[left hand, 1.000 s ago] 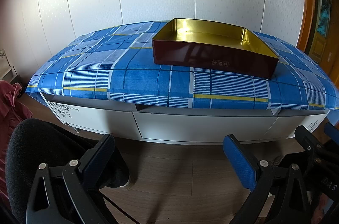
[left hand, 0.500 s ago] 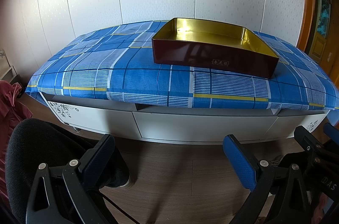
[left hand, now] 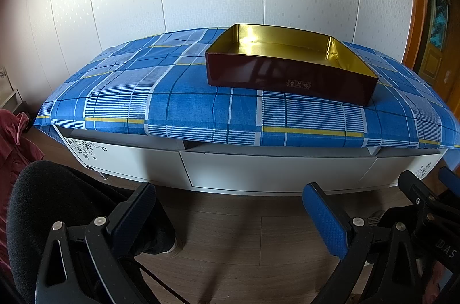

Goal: Organize soft objects
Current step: 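Lower both tools down to the open shelf under the cabinet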

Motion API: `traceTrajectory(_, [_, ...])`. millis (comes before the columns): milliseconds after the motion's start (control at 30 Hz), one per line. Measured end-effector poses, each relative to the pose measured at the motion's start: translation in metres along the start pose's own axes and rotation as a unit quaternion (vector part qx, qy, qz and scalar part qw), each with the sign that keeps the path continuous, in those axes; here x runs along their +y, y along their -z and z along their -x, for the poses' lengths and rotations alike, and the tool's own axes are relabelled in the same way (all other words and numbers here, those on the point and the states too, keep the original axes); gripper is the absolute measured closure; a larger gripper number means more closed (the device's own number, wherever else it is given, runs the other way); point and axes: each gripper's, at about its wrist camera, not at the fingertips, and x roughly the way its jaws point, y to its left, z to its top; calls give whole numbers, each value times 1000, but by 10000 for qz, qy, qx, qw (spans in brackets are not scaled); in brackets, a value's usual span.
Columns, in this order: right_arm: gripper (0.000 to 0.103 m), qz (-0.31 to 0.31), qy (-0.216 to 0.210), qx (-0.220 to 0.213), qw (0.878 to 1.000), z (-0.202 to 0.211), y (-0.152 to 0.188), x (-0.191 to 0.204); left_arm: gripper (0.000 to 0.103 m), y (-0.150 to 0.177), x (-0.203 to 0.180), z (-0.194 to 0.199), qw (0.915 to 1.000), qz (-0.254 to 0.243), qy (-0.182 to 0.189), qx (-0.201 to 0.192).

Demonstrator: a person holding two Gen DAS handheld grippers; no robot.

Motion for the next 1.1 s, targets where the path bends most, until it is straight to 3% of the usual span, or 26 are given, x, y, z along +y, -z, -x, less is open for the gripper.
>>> traceTrajectory(367, [1,-32,4,34,10000,-2,0,-1,0,1,1,-7,9997,40,157,170])
traceTrajectory(467, [1,-59,-7,110,9999,-6,0,-2,0,2,3,-16,9977,97,450,488])
traceTrajectory(600, [0,-104,-30,228,9997,-12,1,-4,0,6,8,-31,9891,310,1058,973])
traceTrajectory(667, [0,-161,-91,317,9993,-16,3,-5,0,7,9,-39,9858,436,1130,1161])
traceTrajectory(800, [0,-33,-20,1101,9939,-47,13,-6,0,9,13,-59,9826,618,814,1553])
traceTrajectory(933, [0,37,-52,2103,9776,-90,25,-7,0,10,17,-78,9786,681,708,1808])
traceTrajectory(1033, [0,574,27,2579,9645,-117,33,2,0,10,22,-88,9734,791,960,1923])
traceTrajectory(1100, [0,1486,107,3001,9422,-143,44,18,0,7,23,-95,9711,789,1034,2002])
